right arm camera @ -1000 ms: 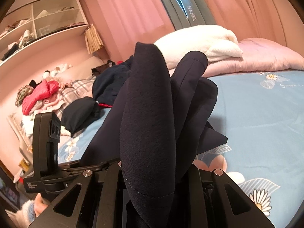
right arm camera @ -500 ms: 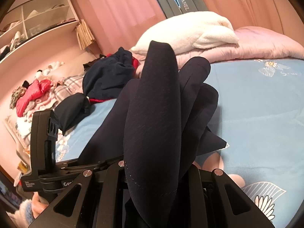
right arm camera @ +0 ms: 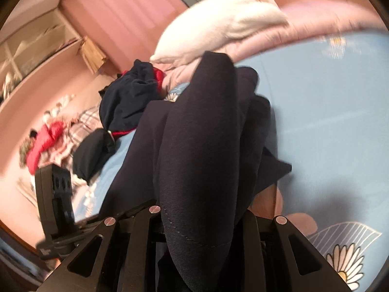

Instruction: Fold large clothes

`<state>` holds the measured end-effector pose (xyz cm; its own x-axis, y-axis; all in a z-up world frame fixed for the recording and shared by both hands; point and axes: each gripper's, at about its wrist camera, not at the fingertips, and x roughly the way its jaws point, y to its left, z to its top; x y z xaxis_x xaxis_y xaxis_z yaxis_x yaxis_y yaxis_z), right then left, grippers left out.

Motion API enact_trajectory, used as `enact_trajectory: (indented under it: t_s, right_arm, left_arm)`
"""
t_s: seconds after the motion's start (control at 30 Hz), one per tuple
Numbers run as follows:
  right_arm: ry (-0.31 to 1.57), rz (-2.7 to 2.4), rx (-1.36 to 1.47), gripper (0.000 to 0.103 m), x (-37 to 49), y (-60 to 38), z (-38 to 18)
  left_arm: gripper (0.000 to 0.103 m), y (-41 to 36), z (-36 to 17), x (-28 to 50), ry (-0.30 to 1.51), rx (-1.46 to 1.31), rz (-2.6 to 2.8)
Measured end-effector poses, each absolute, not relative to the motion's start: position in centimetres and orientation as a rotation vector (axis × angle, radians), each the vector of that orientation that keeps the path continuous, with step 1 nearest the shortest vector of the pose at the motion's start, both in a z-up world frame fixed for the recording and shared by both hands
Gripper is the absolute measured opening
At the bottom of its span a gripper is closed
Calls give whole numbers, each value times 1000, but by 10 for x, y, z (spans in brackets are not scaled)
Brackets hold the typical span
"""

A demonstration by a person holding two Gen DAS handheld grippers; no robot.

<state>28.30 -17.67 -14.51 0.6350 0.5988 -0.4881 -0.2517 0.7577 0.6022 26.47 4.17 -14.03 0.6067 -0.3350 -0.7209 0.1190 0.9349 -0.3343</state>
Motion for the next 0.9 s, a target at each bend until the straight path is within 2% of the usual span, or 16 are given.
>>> enact_trajectory:
  t_s: [0.3, 0.5, 0.57, 0.9]
  right_arm:
    - [820, 502, 696, 27, 290, -195, -170]
    - [816, 418, 645, 39, 283, -196, -159]
    - [810, 379, 635, 48, 281, -202, -158]
    - [805, 294, 555, 49, 284, -200, -154]
  left_arm:
    - [57, 45, -140, 267, 897, -260, -271]
    - [59, 49, -137, 262, 893, -225, -248]
    - [60, 49, -135, 258, 887, -199, -236]
    - [62, 56, -134, 246, 887, -143, -218]
